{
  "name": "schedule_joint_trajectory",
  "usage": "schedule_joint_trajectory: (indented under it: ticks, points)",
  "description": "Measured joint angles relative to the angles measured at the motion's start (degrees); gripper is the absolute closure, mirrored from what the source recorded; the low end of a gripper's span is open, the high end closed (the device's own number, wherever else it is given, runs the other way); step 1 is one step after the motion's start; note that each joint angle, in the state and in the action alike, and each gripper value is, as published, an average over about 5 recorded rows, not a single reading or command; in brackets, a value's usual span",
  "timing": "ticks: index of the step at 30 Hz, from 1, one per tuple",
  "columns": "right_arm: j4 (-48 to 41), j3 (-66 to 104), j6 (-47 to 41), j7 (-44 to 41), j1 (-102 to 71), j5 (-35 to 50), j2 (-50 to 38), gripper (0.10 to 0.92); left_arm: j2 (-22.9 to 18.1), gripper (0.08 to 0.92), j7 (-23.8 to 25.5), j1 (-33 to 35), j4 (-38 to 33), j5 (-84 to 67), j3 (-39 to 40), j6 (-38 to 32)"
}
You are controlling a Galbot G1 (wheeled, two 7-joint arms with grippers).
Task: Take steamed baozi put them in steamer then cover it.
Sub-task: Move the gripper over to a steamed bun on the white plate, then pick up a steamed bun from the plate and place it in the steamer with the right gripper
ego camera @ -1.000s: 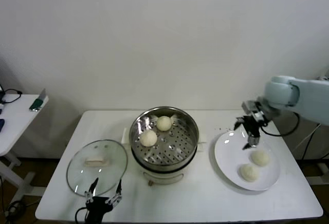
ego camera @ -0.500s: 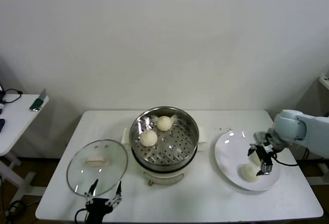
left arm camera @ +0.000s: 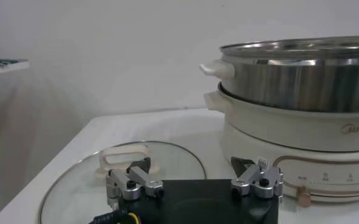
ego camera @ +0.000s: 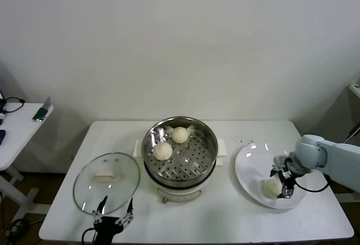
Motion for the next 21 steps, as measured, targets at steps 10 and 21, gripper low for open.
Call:
schedule_joint_trajectory:
  ticks: [10, 21]
  points:
    - [0.1, 1.2, 0.4, -0.5, -0.6, -0.3, 0.8, 0.383, 0.0, 0.177, 0.0, -0.2, 0.0, 0.2, 0.1, 0.2]
    - [0.7, -10.0, 8.5, -4.6, 19.9, 0.8, 6.5, 0.389, 0.0, 0.177, 0.0, -0.2, -0.3, 0.6, 0.1, 0.5]
